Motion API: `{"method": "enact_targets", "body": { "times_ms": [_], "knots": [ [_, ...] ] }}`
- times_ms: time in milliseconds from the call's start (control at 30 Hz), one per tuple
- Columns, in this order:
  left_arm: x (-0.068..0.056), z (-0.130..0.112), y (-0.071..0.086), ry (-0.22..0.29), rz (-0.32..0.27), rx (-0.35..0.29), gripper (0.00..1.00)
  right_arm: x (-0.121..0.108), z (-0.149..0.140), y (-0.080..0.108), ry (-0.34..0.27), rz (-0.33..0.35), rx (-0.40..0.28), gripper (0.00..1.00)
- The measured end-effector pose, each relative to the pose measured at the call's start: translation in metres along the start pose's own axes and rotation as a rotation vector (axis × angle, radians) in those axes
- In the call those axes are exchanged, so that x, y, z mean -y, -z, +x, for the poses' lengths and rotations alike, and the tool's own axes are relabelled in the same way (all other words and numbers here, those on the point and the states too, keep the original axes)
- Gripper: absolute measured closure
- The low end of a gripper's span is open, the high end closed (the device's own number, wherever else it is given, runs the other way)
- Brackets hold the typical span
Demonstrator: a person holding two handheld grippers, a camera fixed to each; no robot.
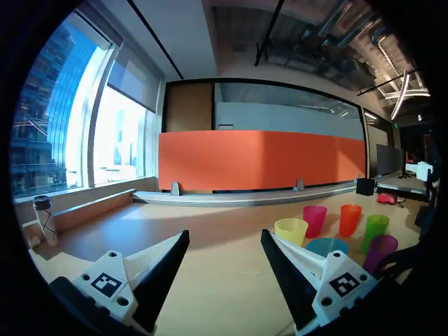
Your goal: Pour water
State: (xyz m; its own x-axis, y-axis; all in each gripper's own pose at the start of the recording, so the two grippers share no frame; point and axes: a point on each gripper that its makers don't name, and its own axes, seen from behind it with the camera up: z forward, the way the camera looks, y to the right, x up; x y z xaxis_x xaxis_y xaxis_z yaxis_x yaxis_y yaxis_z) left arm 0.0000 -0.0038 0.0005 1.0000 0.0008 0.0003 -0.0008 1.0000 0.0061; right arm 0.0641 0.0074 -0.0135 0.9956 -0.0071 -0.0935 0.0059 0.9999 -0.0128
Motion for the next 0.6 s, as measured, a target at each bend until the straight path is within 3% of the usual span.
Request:
{"method": "enact_targets", "body": {
  "times_ms": [200, 600],
  "knots": [
    [0.0, -0.001, 0.0, 0.001, 0.0, 0.0, 0.05, 0.003, -0.018, -0.005, -0.023, 0.001, 0.018, 0.01],
    [0.0, 0.0, 0.0, 0.001, 0.0, 0.0, 0.05, -0.003, -0.045, -0.009, 0.002, -0.029, 0.045, 0.01]
  ]
}}
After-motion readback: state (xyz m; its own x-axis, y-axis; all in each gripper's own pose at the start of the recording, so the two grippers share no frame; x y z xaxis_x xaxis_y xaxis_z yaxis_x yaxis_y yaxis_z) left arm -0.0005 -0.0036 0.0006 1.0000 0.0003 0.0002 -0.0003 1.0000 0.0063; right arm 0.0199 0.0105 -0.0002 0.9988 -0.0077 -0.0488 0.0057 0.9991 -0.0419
